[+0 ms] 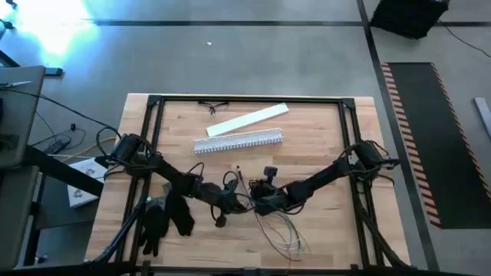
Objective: Ziptie cables
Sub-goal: Wrap the black zip tie on the cable
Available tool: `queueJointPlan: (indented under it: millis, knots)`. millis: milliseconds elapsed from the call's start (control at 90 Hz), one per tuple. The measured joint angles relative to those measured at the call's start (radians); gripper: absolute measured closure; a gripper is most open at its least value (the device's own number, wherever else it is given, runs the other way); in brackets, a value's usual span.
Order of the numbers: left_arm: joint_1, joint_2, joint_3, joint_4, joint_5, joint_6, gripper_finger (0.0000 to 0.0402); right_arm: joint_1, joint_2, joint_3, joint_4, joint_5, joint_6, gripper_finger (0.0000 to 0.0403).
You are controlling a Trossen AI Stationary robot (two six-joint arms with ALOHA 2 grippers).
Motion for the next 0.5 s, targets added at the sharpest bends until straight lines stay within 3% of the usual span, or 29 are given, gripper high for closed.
queueJointPlan:
  millis: [500]
  knots:
    - [0.097,0.000,0.000,0.030,0.187,-0.189,0.0402,0.015,0.000,0.000,0.009,0.050,-0.080,0.0403]
